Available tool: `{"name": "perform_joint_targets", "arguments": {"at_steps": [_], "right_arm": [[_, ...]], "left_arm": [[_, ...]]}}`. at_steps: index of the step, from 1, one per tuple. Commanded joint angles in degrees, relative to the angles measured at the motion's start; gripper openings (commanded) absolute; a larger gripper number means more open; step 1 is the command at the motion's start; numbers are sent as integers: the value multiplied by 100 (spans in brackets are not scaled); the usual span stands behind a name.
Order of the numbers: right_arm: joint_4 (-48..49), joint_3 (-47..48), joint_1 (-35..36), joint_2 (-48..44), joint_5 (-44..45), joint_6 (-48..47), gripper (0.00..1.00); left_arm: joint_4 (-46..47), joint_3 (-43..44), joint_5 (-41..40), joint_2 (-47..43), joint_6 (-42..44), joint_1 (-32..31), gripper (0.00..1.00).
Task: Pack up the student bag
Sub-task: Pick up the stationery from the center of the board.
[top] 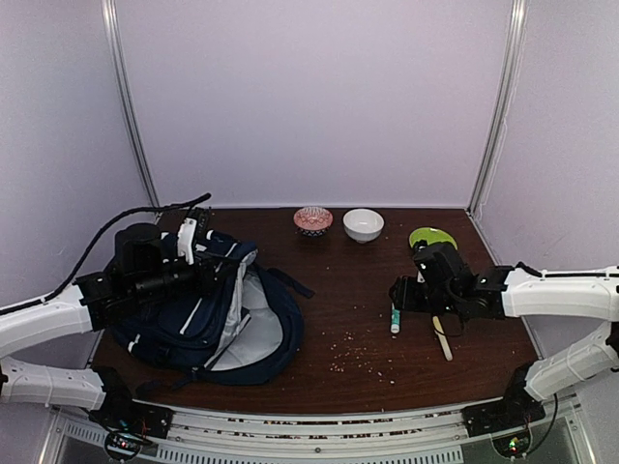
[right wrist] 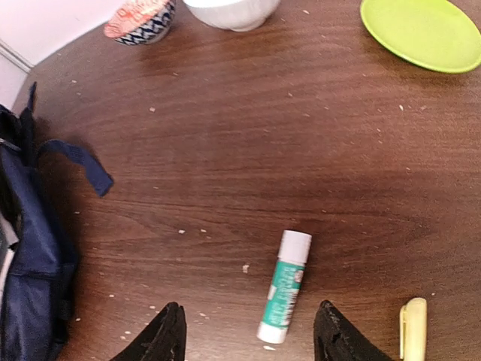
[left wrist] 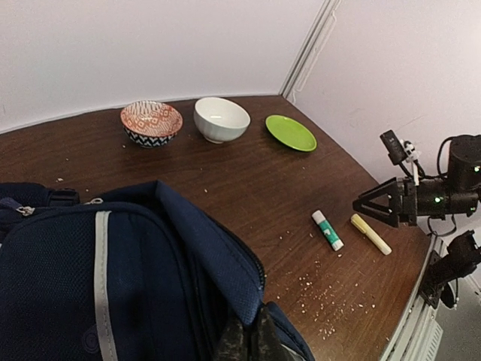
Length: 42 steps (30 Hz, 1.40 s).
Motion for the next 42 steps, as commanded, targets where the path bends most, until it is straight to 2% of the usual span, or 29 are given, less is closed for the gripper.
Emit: {"name": "perform_joint_targets", "arguments": {"at_steps": [1,8,18,31,42], "right_arm": [[-284,-42,-250,445,191,360,57],[-251,352,-367,1158,48,514,55],[15,403,-394,1782,-167,676,53],[25,551,-374,2149,-224,673,45],[-58,545,-377,2270,-237,693,23]], "left_arm": [[232,-127,146,-27,-11,69,0],[118,-327,-45,-473,-177,69,0],[15,-232,-232,-1014,-299,69,0],[37,-235,-195,-887,-377,65,0],[-88,-227,-239,-971,-373,69,0]]}}
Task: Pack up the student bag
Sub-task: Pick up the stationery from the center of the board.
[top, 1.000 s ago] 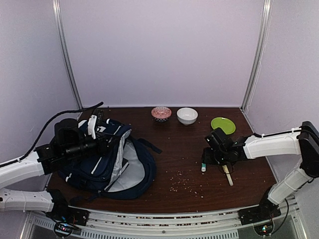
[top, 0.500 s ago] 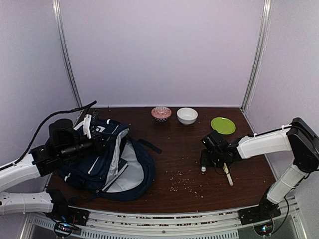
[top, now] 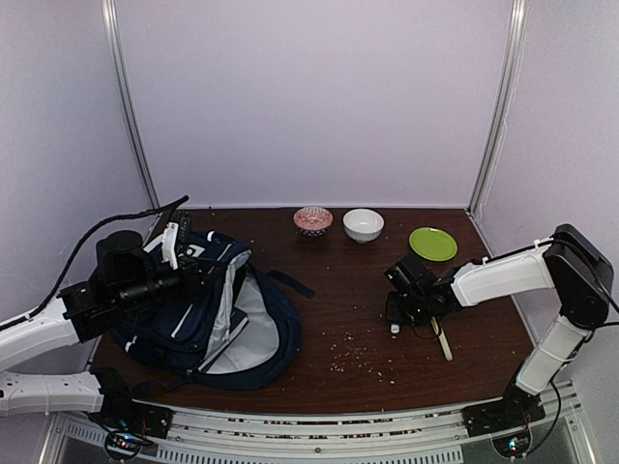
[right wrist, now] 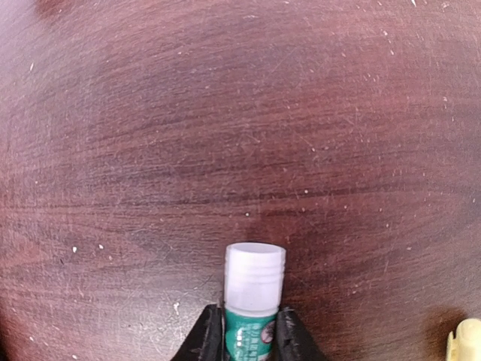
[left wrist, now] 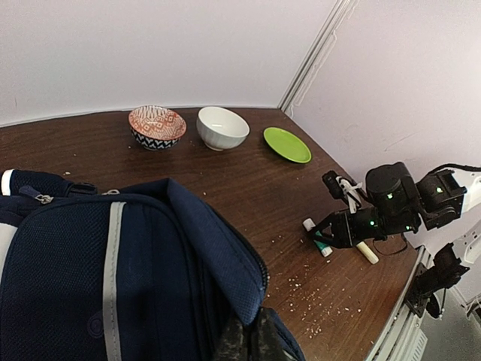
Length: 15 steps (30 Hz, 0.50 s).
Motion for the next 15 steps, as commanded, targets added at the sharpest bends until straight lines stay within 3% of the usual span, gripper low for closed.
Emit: {"name": "perform_joint_targets", "arguments": {"at_steps": [1,9,15], "right_arm": [[-151,26,-3,52,17,34,21],[-283,-86,1,-205,94,-4,10],[-667,30,172,-974,186,-128,7]], "left_arm": [[205,67,-170,-128,-13,69,0],[191,74,-174,-137,-10,69,0],[55,218,-189,-176,62,69,0]]}}
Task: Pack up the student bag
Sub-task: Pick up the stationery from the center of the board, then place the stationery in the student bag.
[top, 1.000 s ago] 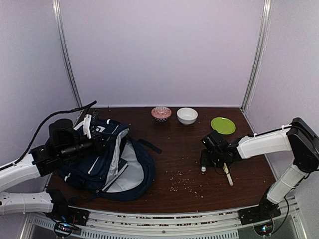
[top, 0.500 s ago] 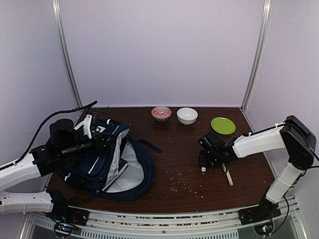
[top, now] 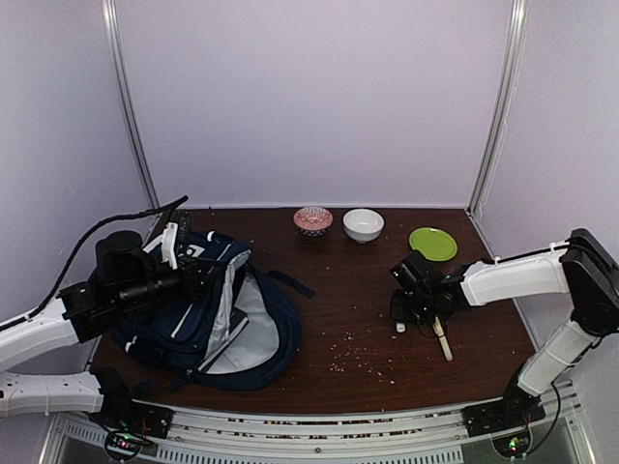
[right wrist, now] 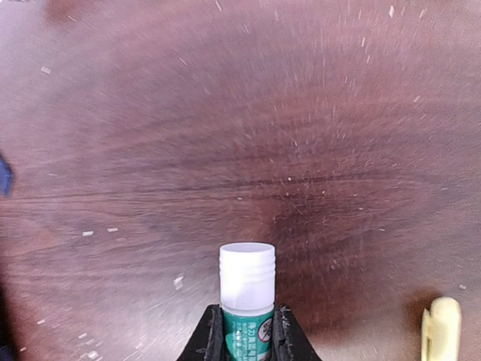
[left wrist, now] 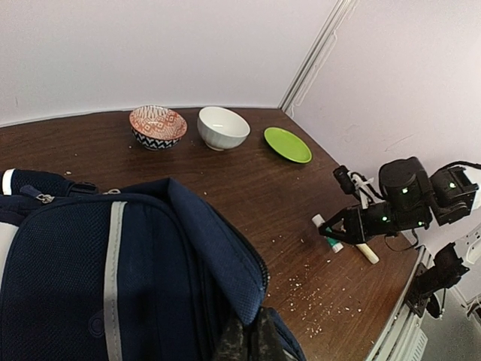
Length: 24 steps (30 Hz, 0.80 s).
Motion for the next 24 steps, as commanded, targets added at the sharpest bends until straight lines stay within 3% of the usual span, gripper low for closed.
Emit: {"name": "perform_joint_targets", "arguments": {"at_steps": [1,6,10,15,24], "right_arm": [[-447,150,204,-753,192,-115,7],[-699,728,853,-1434,283,-272,7],[-343,1348,1470,-1412,165,-228,7],[129,2409,2045,-397,-559,-233,7],[-79,4610,2425,1834,-1706,-439,6]], "left_arm": [[59,238,-180,-167,78,69,0],[-35,293,-286,-277,141,69,0],[-49,302,-349,-346,145,69,0],[-88,358,-315,-303,139,69,0],[-330,384,-345,-483,157,69,0]]}}
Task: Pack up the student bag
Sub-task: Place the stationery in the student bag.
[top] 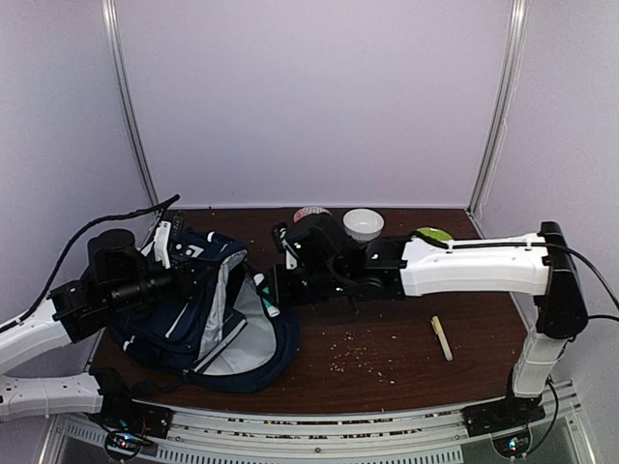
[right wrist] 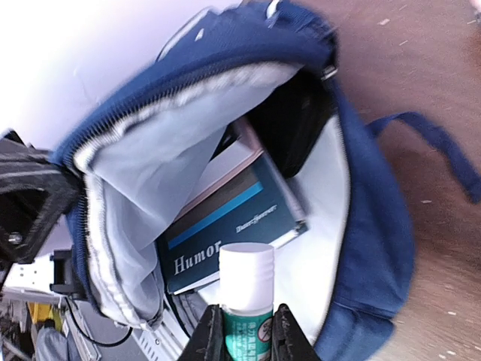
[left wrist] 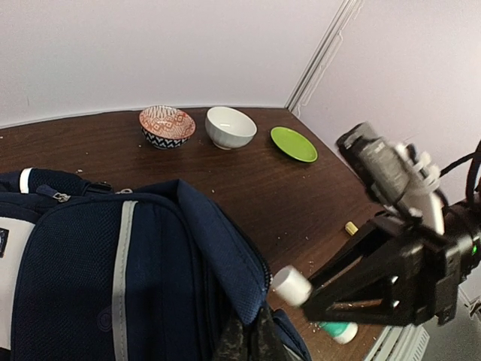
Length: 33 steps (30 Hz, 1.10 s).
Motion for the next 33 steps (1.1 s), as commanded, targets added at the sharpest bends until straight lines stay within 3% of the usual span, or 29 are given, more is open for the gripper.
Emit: {"name": "perform_joint_targets", "arguments": {"at_steps": [1,9,18,25,33], "right_arm": [[-151,792,55,769,-582,-59,6],[-207,1668,-77,1820,-233,379,7],[646,1512,-353,2365,-29,1409,6],[578,1922,-385,2802,-22,1625,6],[1126,1445,-394,2792,252,2373,6]], "left_arm": [[202,207,-213,-223,93,69,0],[96,175,-229,-314,58,68,0],[-33,93,-266,-544,-42,69,0],[-47,73,-239,-552,-91,64,0],[96,13,-150,-462,-174,68,0]]}}
